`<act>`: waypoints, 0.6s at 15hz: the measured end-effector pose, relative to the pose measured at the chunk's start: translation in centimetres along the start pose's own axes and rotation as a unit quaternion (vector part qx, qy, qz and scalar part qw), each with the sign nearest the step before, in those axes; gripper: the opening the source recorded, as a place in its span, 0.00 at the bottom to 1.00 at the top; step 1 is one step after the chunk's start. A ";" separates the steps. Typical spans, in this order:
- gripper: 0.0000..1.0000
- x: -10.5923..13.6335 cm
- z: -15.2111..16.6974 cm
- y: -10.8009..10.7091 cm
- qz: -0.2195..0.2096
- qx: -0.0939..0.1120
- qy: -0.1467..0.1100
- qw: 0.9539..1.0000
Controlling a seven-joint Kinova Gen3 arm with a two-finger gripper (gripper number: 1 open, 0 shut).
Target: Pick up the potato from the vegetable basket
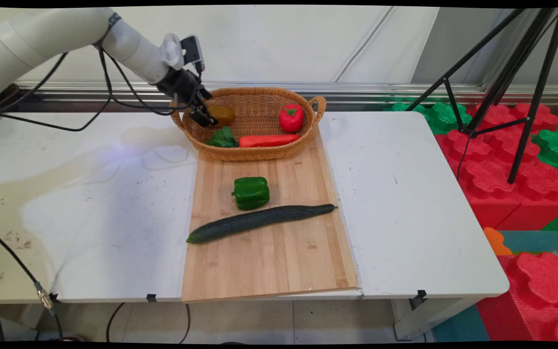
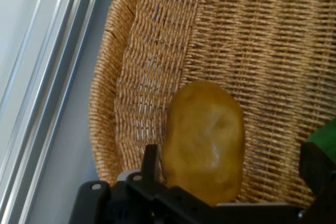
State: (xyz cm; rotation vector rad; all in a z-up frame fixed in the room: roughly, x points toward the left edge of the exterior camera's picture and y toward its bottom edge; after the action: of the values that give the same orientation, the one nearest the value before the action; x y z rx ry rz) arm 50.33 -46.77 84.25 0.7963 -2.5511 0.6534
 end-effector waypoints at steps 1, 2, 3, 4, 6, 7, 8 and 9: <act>1.00 0.2 0.6 0.0 -0.001 0.001 -0.003 1.000; 1.00 0.3 1.1 0.0 -0.002 0.002 -0.005 1.000; 1.00 0.4 1.6 0.0 -0.002 0.002 -0.007 1.000; 1.00 0.5 1.8 0.0 -0.003 0.003 -0.008 1.000; 1.00 0.7 2.5 0.0 -0.002 0.006 -0.010 1.000; 1.00 0.8 2.8 0.0 -0.001 0.007 -0.012 1.000; 1.00 0.9 3.1 0.0 0.000 0.008 -0.013 1.000; 1.00 1.0 3.4 0.0 0.001 0.009 -0.014 1.000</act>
State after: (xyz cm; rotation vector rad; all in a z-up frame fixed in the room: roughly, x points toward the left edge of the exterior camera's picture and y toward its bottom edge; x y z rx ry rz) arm 48.81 -48.98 81.90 0.8140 -2.5744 0.6718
